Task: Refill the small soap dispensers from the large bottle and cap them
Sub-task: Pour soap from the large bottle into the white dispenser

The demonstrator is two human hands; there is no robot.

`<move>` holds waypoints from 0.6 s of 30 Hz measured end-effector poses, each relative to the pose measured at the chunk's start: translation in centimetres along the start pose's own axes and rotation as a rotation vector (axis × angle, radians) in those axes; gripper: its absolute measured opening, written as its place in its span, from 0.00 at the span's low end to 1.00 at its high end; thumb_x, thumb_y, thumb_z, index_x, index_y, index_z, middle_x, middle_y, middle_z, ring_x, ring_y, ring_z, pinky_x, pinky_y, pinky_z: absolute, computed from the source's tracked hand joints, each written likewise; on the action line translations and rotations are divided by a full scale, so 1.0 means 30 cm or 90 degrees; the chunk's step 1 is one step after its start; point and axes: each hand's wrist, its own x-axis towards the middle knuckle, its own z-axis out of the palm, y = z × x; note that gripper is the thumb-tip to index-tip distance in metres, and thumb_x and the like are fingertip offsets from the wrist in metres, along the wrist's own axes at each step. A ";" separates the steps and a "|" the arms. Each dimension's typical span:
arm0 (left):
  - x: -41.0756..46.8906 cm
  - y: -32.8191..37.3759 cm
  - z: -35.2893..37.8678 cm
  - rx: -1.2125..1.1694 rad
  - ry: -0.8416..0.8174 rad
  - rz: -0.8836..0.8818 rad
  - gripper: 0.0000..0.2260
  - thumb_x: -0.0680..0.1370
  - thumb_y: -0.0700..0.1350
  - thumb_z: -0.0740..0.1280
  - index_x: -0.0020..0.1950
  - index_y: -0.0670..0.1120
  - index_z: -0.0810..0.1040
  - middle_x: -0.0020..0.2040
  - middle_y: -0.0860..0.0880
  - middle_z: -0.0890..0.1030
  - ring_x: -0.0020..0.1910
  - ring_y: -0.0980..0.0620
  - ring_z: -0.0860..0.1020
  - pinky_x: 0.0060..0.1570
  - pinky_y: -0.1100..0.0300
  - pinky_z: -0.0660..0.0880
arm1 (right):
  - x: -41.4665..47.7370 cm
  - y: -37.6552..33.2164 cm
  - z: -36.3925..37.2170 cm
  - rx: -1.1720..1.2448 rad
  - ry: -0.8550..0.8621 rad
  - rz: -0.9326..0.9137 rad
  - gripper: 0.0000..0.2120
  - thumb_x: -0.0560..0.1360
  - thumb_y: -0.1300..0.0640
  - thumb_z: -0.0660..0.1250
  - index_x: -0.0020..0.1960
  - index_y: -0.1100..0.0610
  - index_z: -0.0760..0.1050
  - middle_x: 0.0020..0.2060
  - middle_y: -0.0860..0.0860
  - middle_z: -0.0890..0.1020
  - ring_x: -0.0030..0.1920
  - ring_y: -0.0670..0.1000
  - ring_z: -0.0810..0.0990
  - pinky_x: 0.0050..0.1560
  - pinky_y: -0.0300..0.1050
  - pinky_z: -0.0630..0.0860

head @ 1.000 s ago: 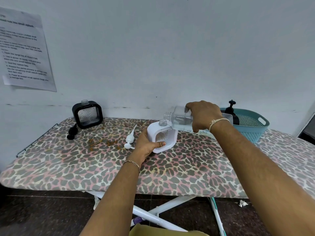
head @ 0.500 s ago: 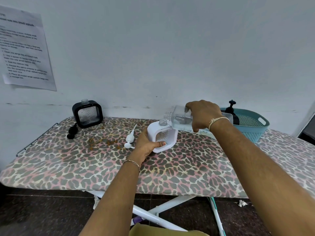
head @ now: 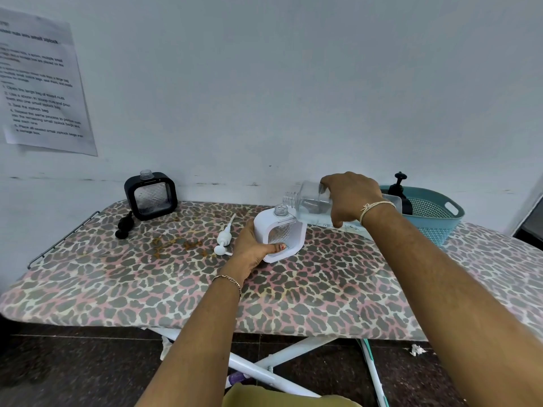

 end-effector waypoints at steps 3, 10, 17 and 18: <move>-0.001 0.004 0.001 -0.002 0.002 0.001 0.38 0.60 0.36 0.82 0.66 0.49 0.72 0.59 0.50 0.80 0.58 0.50 0.77 0.59 0.53 0.75 | -0.002 -0.001 -0.001 -0.003 -0.002 0.000 0.33 0.61 0.59 0.79 0.63 0.49 0.72 0.54 0.50 0.80 0.55 0.55 0.78 0.43 0.44 0.68; 0.006 -0.004 -0.001 0.005 0.001 -0.003 0.38 0.59 0.38 0.82 0.66 0.50 0.72 0.59 0.51 0.80 0.59 0.50 0.77 0.62 0.50 0.75 | 0.000 -0.007 -0.006 -0.012 -0.005 0.002 0.34 0.61 0.59 0.79 0.64 0.49 0.72 0.54 0.51 0.80 0.55 0.55 0.79 0.44 0.44 0.69; 0.004 -0.004 -0.002 0.003 0.003 0.000 0.38 0.60 0.38 0.82 0.66 0.50 0.71 0.60 0.50 0.79 0.59 0.50 0.77 0.60 0.54 0.75 | -0.001 -0.008 -0.004 -0.012 -0.004 0.006 0.34 0.61 0.58 0.79 0.64 0.49 0.72 0.55 0.50 0.80 0.56 0.54 0.78 0.44 0.44 0.69; 0.002 -0.002 -0.002 0.001 0.002 0.002 0.37 0.60 0.37 0.82 0.66 0.49 0.71 0.60 0.50 0.79 0.59 0.50 0.77 0.58 0.55 0.75 | -0.002 -0.008 -0.004 -0.013 -0.005 0.006 0.34 0.61 0.58 0.79 0.64 0.49 0.72 0.55 0.50 0.80 0.56 0.54 0.78 0.44 0.44 0.69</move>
